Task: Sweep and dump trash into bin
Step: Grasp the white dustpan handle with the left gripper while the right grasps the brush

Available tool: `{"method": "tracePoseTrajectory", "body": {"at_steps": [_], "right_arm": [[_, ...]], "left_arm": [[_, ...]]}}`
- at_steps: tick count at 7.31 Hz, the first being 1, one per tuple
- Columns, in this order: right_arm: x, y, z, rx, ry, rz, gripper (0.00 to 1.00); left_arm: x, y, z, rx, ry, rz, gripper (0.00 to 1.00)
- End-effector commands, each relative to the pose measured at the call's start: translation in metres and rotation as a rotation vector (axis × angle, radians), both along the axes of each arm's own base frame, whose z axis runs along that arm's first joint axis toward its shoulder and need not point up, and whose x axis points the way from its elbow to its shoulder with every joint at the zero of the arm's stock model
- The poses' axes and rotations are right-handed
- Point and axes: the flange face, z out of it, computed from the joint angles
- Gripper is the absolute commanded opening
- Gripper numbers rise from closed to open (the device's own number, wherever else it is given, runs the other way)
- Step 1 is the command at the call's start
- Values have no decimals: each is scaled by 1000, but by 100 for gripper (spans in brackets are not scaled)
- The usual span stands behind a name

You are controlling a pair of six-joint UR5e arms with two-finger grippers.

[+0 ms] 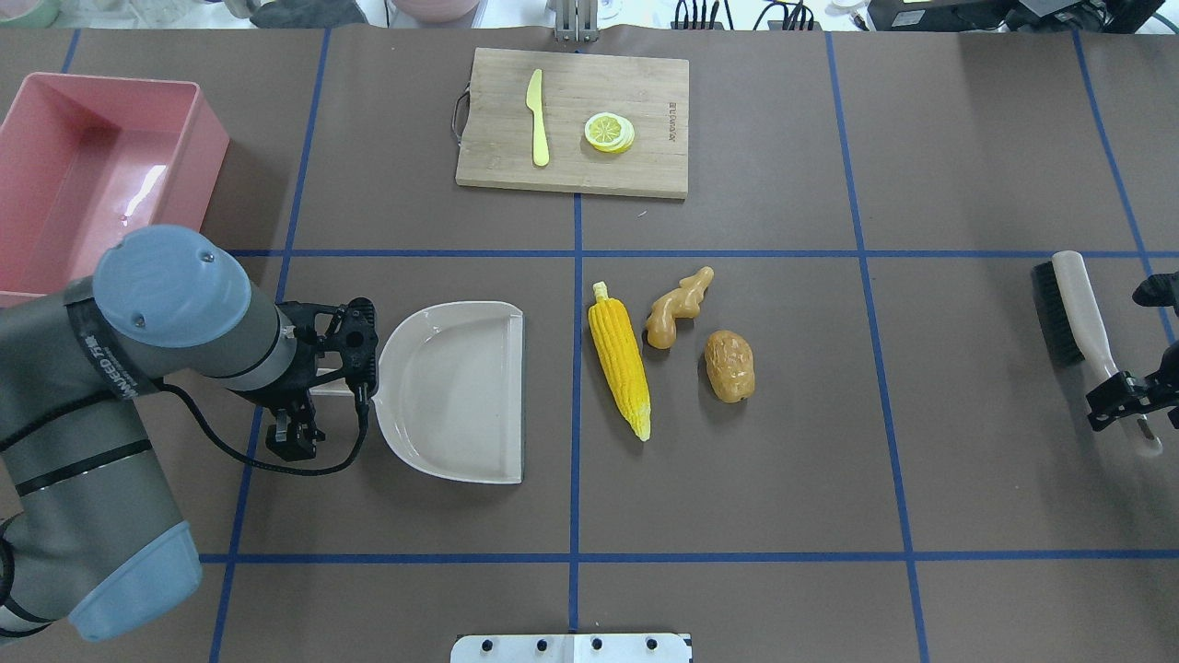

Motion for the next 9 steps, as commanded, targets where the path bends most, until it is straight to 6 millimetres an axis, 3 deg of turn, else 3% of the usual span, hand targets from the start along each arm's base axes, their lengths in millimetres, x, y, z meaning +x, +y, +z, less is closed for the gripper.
{"method": "tracePoseTrajectory", "body": {"at_steps": [1,3,4,6,7,9], "right_arm": [[-8,-10,2,1,-3,-3,100],[-15,-23,-1,11,-10,-4,100],[-15,-23,-1,11,-10,-3,95],[-15,-23,0,11,-11,-7,62],[-14,-22,0,10,-12,-7,58],[-13,-21,2,11,-12,-11,58]], "left_arm": [[15,-4,20,3,-27,2,98],[27,-11,34,14,-17,8,98],[34,-15,41,13,-20,8,98],[46,-18,51,-1,-42,14,98],[49,-19,49,-1,-38,14,97],[47,-19,47,-7,-31,19,74]]}}
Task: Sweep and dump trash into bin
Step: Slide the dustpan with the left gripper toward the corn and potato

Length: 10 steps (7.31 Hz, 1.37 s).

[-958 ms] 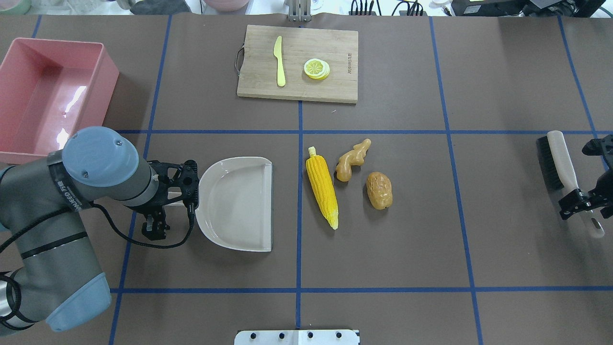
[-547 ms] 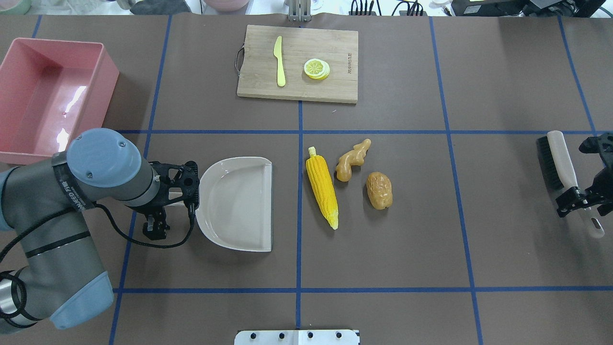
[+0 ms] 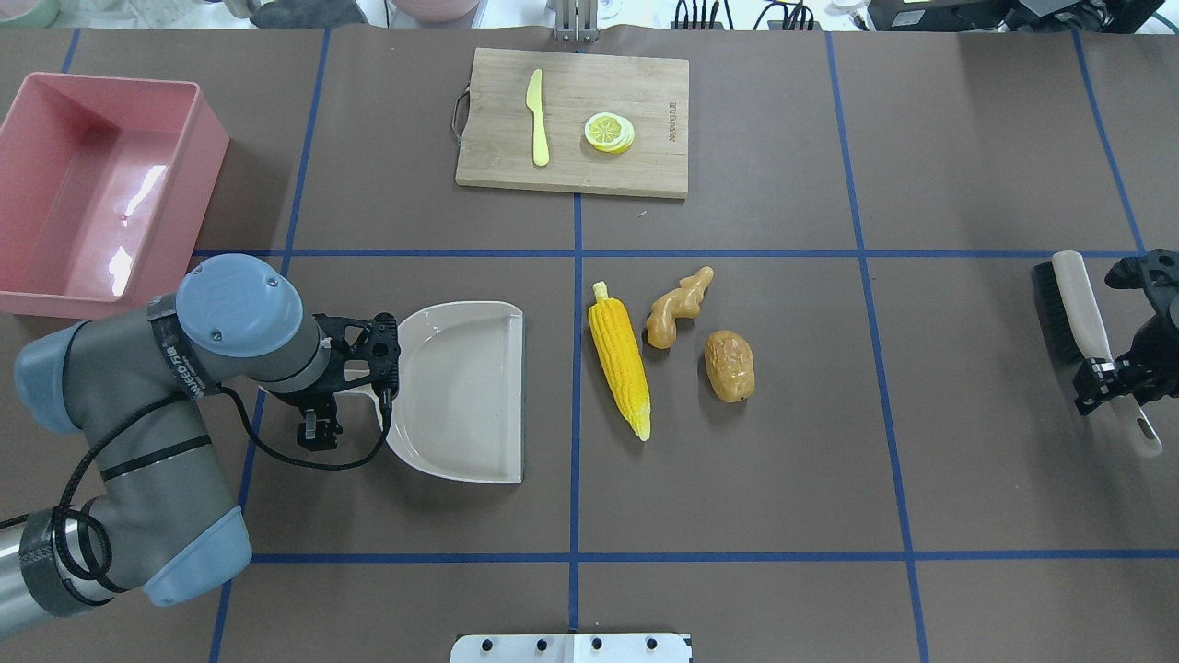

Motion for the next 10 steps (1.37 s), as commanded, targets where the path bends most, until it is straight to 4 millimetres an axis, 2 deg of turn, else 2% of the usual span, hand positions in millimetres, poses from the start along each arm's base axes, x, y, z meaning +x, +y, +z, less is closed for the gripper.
{"method": "tracePoseTrajectory", "body": {"at_steps": [1,3,4,6,8,10], "right_arm": [[2,2,2,-1,1,-2,57],[2,2,1,2,-1,-2,53],[2,2,0,3,-1,-2,53],[1,1,-3,4,-7,-1,53],[2,2,-5,7,-9,-1,53],[4,2,-5,7,-9,2,53]], "left_arm": [[-4,1,1,-41,12,21,63],[-15,-5,7,-40,-9,74,22],[-27,-14,7,-43,-26,63,0],[-77,-31,9,35,-44,110,0],[-86,-36,-14,10,-81,94,0],[-74,-53,-39,20,-74,83,0]]}}
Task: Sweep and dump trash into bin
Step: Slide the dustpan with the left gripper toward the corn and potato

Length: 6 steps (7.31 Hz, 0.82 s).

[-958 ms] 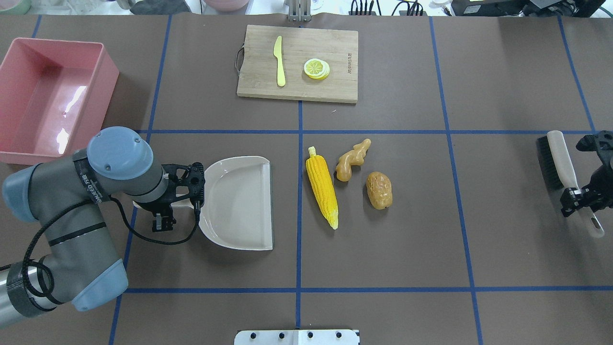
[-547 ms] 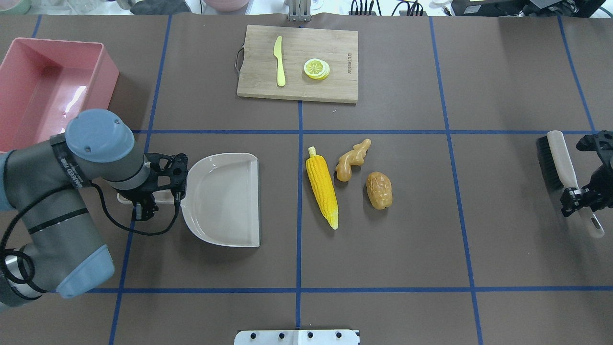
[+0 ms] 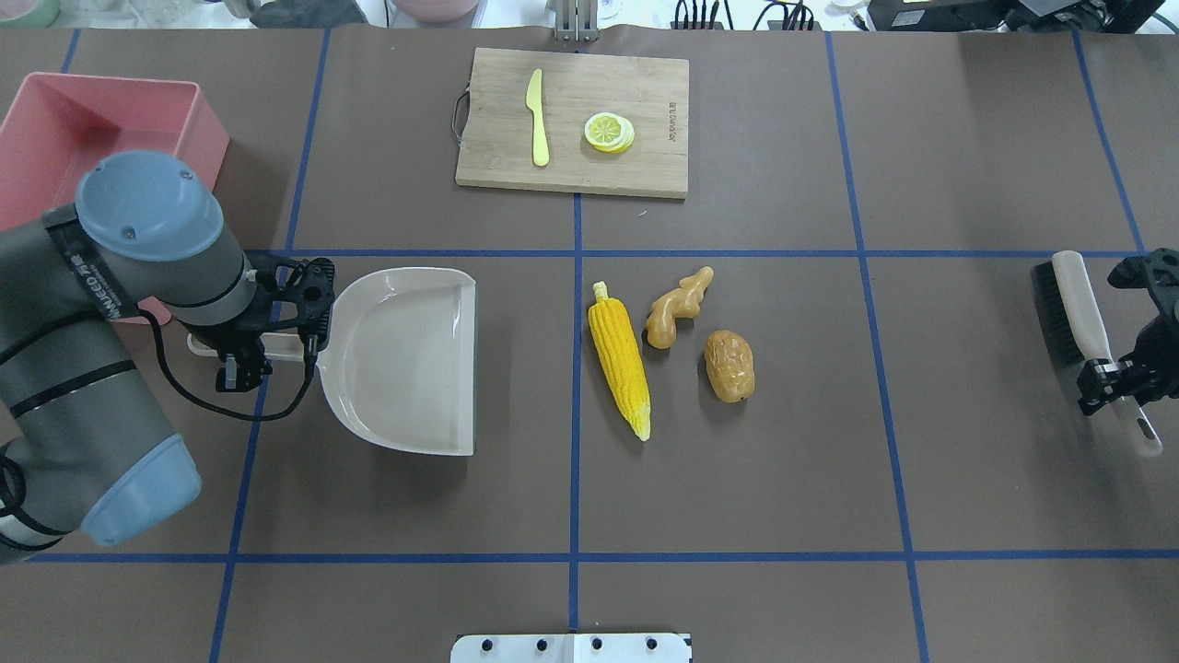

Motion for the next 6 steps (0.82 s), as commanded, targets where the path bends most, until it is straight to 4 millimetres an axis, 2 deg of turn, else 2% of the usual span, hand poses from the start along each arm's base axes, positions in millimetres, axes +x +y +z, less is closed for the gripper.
{"method": "tracePoseTrajectory", "body": {"at_steps": [1,2,3,4,6], "right_arm": [[1,0,0,0,1,2,53],[2,0,0,-1,1,5,46],[3,0,0,-5,4,5,34],[4,0,2,-11,10,9,25],[4,0,2,-10,12,8,0]], "left_arm": [[5,-23,-27,-7,-10,-24,0],[14,-35,-32,-23,-23,-28,0],[28,-46,-36,-40,-28,-23,0],[35,-47,-30,-100,-5,3,0],[43,-57,-31,-139,13,13,0]]}}
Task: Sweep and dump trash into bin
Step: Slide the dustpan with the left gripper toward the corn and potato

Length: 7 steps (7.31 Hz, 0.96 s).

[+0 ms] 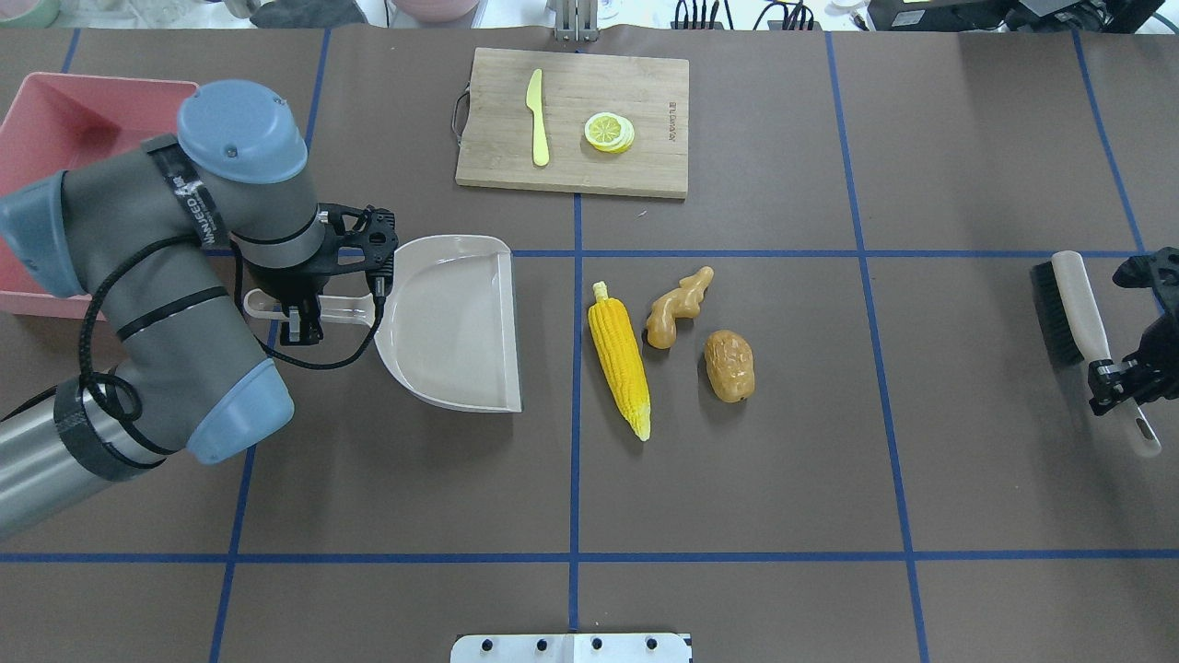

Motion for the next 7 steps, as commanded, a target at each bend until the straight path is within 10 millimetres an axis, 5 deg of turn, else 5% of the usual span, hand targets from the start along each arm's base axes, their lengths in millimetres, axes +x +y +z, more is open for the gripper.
{"method": "tracePoseTrajectory", "body": {"at_steps": [1,4,7], "right_arm": [[0,0,0,-2,-2,0,0],[7,-10,-20,14,-16,25,0],[-17,-37,-78,26,-3,10,0]], "left_arm": [[8,-5,-6,-36,28,16,0],[26,-16,-29,-29,37,8,0],[56,0,-35,-49,37,10,0]]}}
